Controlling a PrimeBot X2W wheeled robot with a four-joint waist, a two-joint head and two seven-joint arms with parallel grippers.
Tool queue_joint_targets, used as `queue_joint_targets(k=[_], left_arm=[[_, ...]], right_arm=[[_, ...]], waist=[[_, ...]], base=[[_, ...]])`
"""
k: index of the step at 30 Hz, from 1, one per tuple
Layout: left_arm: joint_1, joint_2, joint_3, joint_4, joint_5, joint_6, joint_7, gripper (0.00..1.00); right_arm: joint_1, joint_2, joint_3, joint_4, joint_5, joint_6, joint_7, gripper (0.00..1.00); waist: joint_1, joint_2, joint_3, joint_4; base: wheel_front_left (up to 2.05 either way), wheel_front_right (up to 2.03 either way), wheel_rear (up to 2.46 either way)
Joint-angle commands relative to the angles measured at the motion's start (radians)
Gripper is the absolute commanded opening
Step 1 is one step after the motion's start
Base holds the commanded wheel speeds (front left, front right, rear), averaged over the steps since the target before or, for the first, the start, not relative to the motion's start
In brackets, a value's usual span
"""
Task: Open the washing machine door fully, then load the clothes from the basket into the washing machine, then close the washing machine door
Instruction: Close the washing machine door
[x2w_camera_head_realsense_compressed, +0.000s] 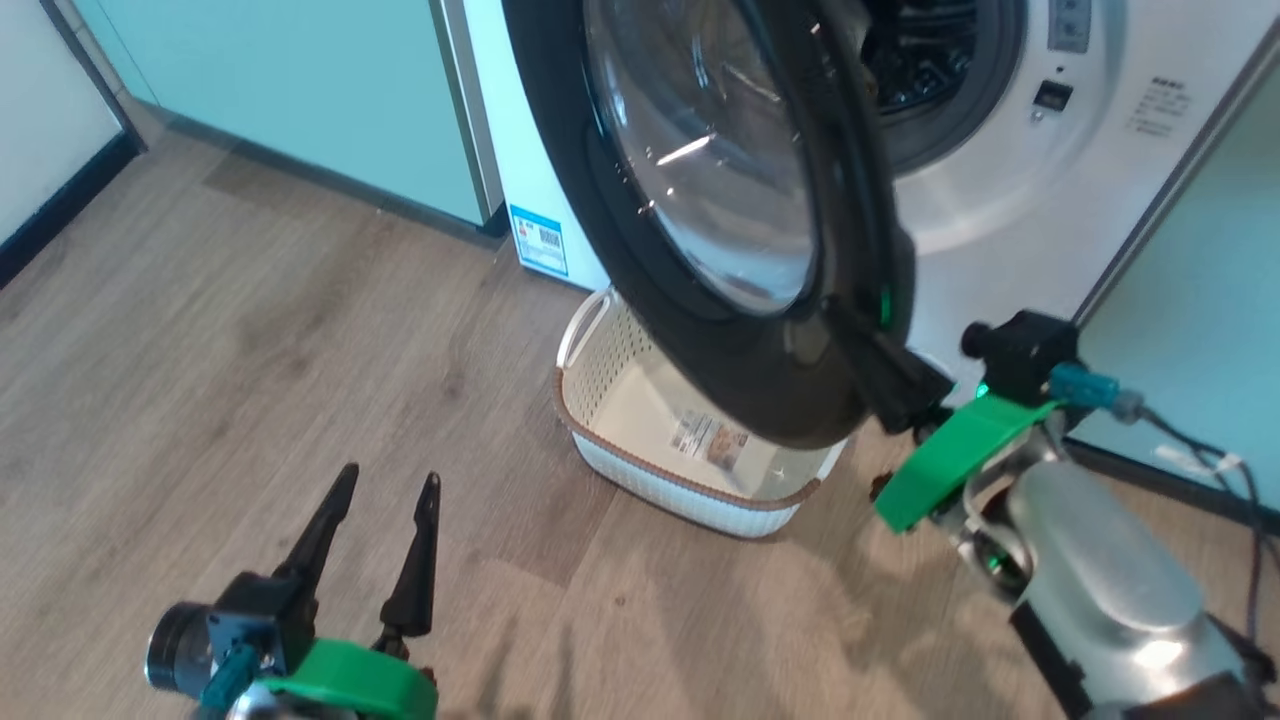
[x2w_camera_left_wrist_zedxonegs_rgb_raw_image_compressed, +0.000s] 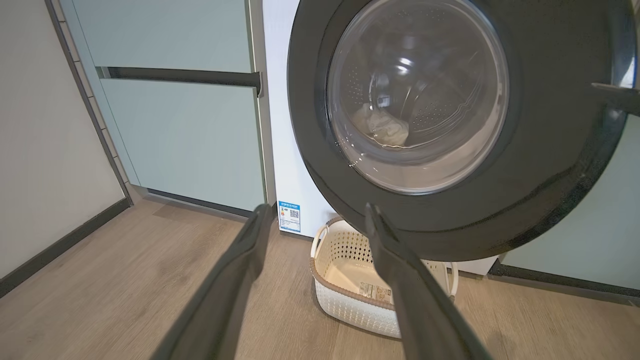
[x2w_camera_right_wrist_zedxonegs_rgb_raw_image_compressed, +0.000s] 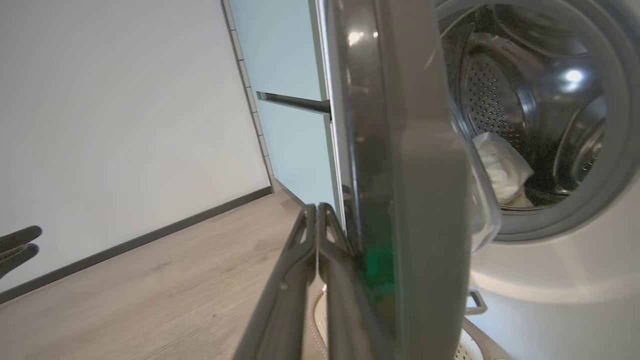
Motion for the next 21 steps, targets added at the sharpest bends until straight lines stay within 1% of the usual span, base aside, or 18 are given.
queue_joint_targets(k=[1, 8, 14, 21], left_arm=[[-0.056, 0.007, 0.031, -0.032, -0.006, 0.006, -0.012, 1.0], [-0.103, -0.011, 0.018, -0.029, -0.017, -0.005, -0.023, 1.0], [-0.143, -0.043, 0.003, -0.014, -0.023, -0.018, -0.03, 1.0], [-0.177, -0.077, 0.002, -0.018, -0.018, -0.038, -0.032, 1.0]], right_arm=[[-0.053, 0.007, -0.013, -0.017, -0.006, -0.003, -0.007, 0.0], [-0.127, 0.007, -0.136, 0.046, -0.081, -0.003, -0.007, 0.0], [-0.202, 0.006, -0.27, 0.103, -0.183, -0.003, -0.007, 0.0], [-0.282, -0.029, -0.418, 0.142, -0.282, -0.003, -0.007, 0.0]], waist=[[0.0, 0.0, 0.01, 0.002], [0.0, 0.0, 0.08, 0.017], [0.0, 0.0, 0.142, 0.047], [0.0, 0.0, 0.194, 0.094]], base=[[0.0, 0.0, 0.0], [0.0, 0.0, 0.0], [0.0, 0.0, 0.0], [0.0, 0.0, 0.0]])
